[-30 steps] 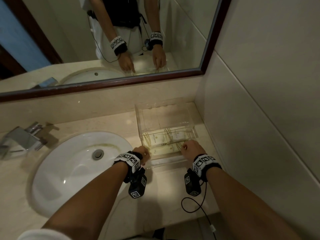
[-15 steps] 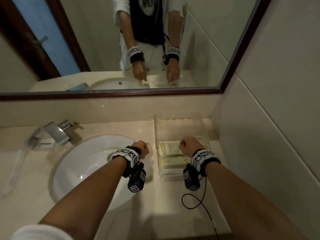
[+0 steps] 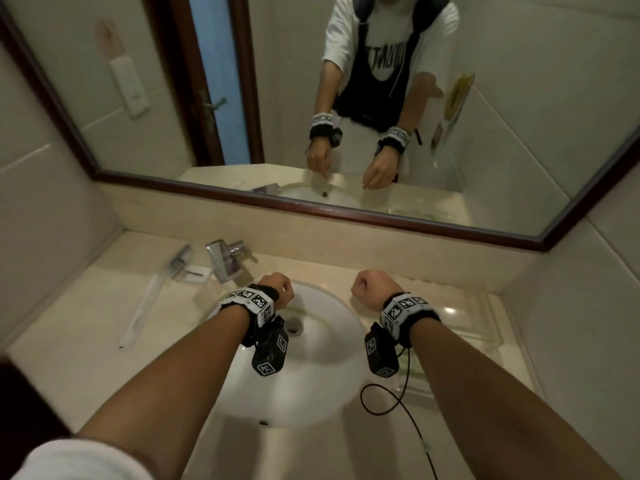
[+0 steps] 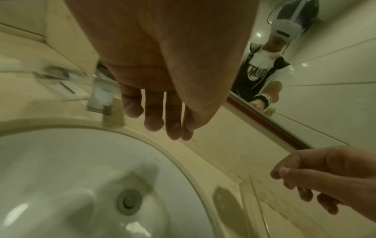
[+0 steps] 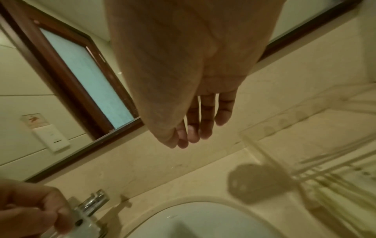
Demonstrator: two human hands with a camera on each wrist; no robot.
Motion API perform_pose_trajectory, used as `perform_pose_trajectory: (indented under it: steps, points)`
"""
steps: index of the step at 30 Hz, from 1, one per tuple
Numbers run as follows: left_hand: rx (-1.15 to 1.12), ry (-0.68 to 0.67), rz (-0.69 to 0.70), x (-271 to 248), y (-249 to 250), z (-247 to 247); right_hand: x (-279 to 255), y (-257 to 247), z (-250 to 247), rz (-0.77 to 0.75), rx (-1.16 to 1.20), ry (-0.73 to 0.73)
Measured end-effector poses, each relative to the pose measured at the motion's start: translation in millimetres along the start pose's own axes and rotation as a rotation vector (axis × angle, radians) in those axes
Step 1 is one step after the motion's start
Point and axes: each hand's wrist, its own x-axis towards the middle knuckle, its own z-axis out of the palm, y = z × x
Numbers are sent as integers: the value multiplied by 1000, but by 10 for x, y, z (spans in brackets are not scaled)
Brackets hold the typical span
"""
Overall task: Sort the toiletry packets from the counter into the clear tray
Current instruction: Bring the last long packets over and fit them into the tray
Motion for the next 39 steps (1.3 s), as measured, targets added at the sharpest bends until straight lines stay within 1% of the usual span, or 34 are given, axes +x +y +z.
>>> perform_pose_trajectory:
  steps: [4,10,16,19,21,23,25,29,33,37,39]
  points:
    - [-51,59,-40,-41,-593,-301,183,-613,209,-58,-29,-72]
    - [-112,124,-172,-108,-1493,-683,420,-1506,575,-155,-72,-162]
    - [-145,106,-278,-213,-2320,-909,595,-2256,995,-215,-129,-223]
    - [-124,121,-310,-232,-2636,-984,646,-2549,1226,-291,-183,-256]
    - [-103,106,-327,-236,-2831,-1018,687,-2710,1372,-329,-192,-273]
    - [-97,122,-354,-227,-3019,-1027,738,-2838,1518,-354,-216,-272]
    - [-97,128,-367,-193,-3183,-1011,784,-2935,1651,-356,-250,-267]
    - [-67,68,-364,-65,-3430,-957,883,-3050,1824,-339,-263,-241]
    - [-66,27,-333,126,-3558,-884,1032,-3100,1927,-297,-244,-237]
    - [-63,43,-322,319,-3611,-835,1229,-3144,2003,-248,-218,-247]
    - [-59,58,-330,414,-3646,-803,1353,-3165,2044,-250,-220,-267]
